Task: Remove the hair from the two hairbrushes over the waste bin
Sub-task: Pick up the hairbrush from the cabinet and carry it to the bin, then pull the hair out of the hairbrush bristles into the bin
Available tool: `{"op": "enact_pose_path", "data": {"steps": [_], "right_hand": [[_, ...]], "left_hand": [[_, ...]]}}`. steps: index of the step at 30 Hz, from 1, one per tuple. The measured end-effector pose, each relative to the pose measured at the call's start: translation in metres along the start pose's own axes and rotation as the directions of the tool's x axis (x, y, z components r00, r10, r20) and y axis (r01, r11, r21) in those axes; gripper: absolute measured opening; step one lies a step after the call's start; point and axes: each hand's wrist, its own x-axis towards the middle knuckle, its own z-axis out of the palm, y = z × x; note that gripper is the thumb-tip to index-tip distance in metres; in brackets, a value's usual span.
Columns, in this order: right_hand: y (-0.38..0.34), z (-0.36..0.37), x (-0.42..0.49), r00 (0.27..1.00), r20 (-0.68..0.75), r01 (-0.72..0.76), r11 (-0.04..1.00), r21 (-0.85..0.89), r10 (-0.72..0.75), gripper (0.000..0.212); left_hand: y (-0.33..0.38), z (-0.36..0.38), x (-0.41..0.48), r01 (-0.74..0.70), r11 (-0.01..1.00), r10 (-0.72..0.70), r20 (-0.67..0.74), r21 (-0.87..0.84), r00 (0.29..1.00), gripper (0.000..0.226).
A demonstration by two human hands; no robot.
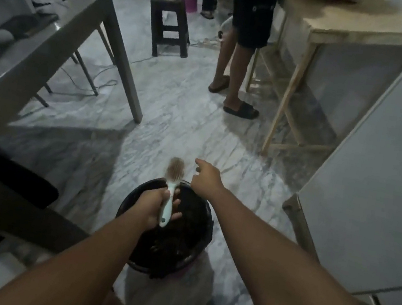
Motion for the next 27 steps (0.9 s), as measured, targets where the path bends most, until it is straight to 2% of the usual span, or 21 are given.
{"op": "enact_pose_path", "data": {"steps": [3,7,10,13,17,22,25,27], "right_hand": [[-0.007,0.023,0.002,1.0,-0.004,-0.012,0.999,0.038,0.012,0.058],[-0.009,0.06,0.01,0.998,-0.046,0.036,0.999,0.036,-0.034,0.045],[-0.003,0.087,0.012,0.998,-0.059,0.031,0.996,0.087,-0.026,0.039],[0.011,0.111,0.017,0.998,-0.043,0.041,0.993,0.112,-0.037,0.032],[0.036,0.14,0.033,0.998,-0.062,0.009,0.994,0.106,-0.002,0.042],[0.046,0.146,0.028,0.987,-0.079,-0.125,0.982,0.141,0.137,0.036],[0.058,0.147,0.024,0.987,-0.048,-0.146,0.973,0.18,0.157,0.022],[0.061,0.142,0.02,0.985,-0.074,-0.14,0.976,0.168,0.154,0.01]], "left_hand": [[0.0,-0.031,0.015,0.035,0.999,-0.035,0.01,0.03,0.999,0.029],[0.001,-0.06,0.034,-0.016,0.994,0.012,0.033,0.11,0.999,0.042],[-0.008,-0.077,0.053,-0.019,0.994,0.015,0.038,0.108,0.999,0.045],[-0.025,-0.093,0.071,0.004,0.994,-0.006,0.021,0.105,1.0,0.043],[-0.042,-0.099,0.085,-0.013,0.989,0.016,-0.02,0.146,1.0,0.04],[-0.057,-0.097,0.088,-0.019,0.989,0.026,-0.046,0.147,0.999,0.036],[-0.064,-0.091,0.084,0.01,0.989,-0.002,-0.051,0.147,0.999,0.026],[-0.067,-0.088,0.084,0.035,0.99,-0.026,-0.066,0.134,0.997,0.028]]}}
